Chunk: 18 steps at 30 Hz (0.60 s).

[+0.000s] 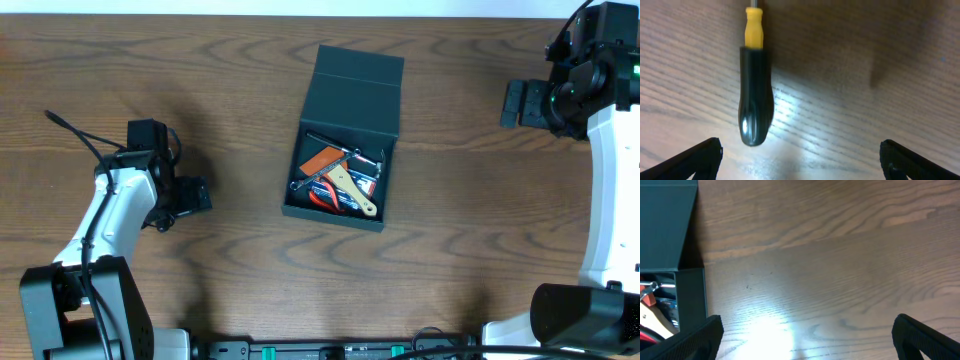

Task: Pack container
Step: 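Lower the left gripper onto the yellow-black screwdriver handle and grasp it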

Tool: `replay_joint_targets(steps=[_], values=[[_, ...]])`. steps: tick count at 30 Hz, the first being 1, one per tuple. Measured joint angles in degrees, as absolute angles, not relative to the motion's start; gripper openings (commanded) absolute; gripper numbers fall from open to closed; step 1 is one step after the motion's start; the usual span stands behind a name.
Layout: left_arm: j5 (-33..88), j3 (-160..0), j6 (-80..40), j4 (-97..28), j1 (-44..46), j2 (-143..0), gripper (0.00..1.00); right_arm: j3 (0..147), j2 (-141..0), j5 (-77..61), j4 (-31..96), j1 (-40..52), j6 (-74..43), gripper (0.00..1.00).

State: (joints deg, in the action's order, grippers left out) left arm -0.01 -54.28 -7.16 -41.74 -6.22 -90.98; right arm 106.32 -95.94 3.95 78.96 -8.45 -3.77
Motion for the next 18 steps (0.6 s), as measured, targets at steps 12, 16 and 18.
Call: replay_joint_targets(steps=[12,16,18], values=[[0.0,-54.3,-5.7,-36.7,-7.5,-93.5,0.99,106.3,-95.9,3.9,80.2,-8.4,-3.6,0.99],[0.0,-54.3,-5.7,-35.6,-8.6,-95.8,0.99,106.3,-95.9,3.9,80.4,-8.4,-3.6,0.99],[0.0,-54.3,-5.7,-35.0,-9.2,-96.8,0.99,106.3,-95.9,3.9,80.4,-8.4,-3.6,0.99]])
